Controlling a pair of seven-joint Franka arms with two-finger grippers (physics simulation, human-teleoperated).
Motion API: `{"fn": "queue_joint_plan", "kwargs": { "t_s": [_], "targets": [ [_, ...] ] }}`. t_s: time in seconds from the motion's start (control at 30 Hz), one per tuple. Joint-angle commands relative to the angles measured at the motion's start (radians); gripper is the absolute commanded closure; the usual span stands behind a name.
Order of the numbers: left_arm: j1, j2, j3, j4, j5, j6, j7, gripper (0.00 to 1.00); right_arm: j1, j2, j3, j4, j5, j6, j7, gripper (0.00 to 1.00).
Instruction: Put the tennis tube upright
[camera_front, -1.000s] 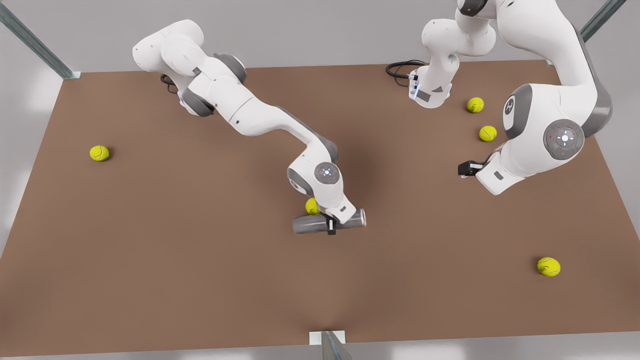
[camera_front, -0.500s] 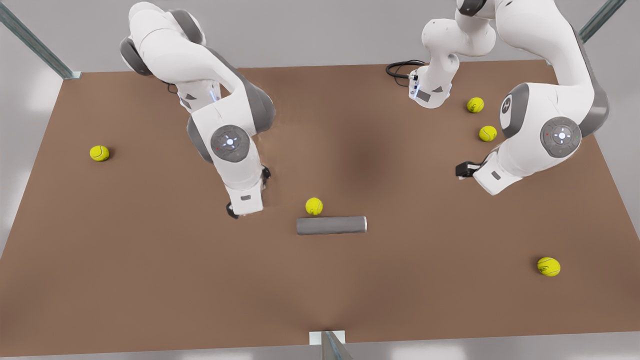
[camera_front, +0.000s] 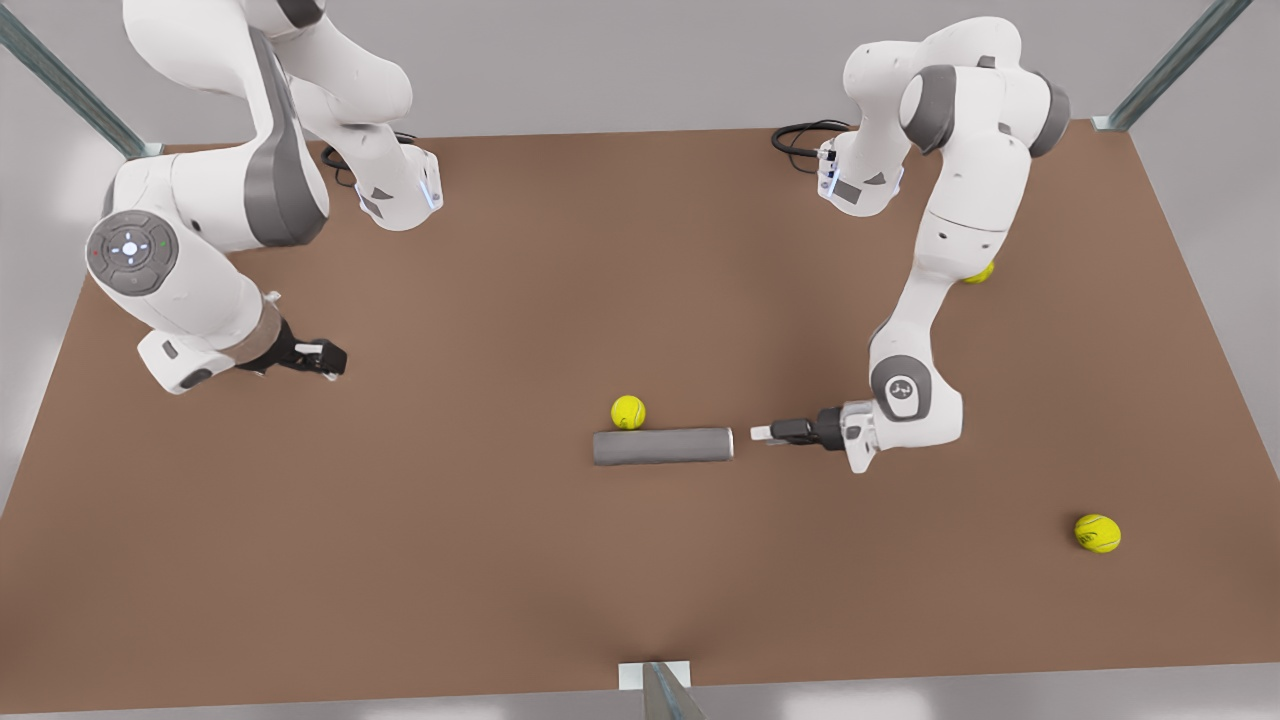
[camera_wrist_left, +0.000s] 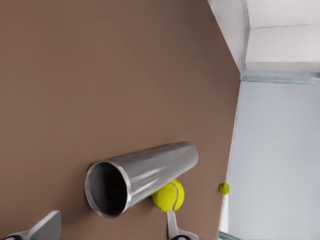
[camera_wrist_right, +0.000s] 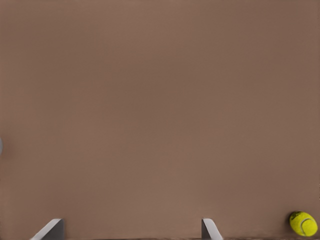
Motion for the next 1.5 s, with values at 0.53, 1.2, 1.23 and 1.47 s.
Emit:
{"fn": "queue_joint_plan", "kwargs": {
  "t_s": [0.53, 1.2, 1.23, 1.47],
  "targets": [
    [0.001, 0.111, -0.085, 0.075, -0.075, 0.0, 0.07, 0.0, -0.007, 0.018, -0.003, 0.034, 0.015, -0.03, 0.009, 0.0],
    [-0.027, 0.148, -0.108, 0.14, -0.086, 0.002, 0.049, 0.0, -0.021, 0.041, -0.006, 0.049, 0.051, -0.018, 0.007, 0.0],
    [-0.028, 0.154, -0.108, 0.14, -0.085, 0.002, 0.049, 0.0, -0.025, 0.041, -0.006, 0.049, 0.051, -0.018, 0.006, 0.0],
    [-0.054, 0.156, -0.11, 0.14, -0.095, 0.034, 0.046, 0.0, -0.025, 0.04, -0.006, 0.049, 0.051, -0.019, -0.002, 0.0]
  ]
}}
